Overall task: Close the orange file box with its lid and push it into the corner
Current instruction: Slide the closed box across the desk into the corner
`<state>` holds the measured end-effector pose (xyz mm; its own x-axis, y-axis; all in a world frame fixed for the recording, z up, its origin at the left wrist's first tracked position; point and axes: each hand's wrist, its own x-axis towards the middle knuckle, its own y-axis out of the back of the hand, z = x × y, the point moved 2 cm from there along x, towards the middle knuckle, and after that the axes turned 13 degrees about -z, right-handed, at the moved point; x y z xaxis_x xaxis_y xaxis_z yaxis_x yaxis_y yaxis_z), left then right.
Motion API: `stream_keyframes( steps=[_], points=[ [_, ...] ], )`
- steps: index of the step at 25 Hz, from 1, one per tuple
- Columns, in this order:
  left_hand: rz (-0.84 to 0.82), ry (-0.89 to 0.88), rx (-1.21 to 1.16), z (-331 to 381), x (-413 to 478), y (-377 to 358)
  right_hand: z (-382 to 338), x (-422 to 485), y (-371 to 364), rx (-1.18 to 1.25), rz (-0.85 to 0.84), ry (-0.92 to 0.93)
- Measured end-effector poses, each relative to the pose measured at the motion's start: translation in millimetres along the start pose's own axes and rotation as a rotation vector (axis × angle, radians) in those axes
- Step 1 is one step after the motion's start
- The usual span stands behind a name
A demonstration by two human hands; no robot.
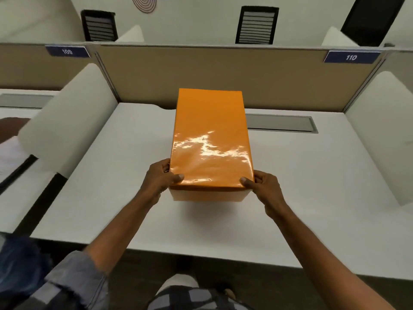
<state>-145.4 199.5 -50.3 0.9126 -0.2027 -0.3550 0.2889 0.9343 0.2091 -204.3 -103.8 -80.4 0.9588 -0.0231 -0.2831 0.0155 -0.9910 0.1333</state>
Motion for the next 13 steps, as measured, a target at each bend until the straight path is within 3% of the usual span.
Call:
stream_keyframes(
  steps=[13],
  points=[
    [0.073,-0.020,0.056,3.9,71.0,236.9,-86.1,125.3,-193.1,0.024,-0.067,0.048]
  ],
)
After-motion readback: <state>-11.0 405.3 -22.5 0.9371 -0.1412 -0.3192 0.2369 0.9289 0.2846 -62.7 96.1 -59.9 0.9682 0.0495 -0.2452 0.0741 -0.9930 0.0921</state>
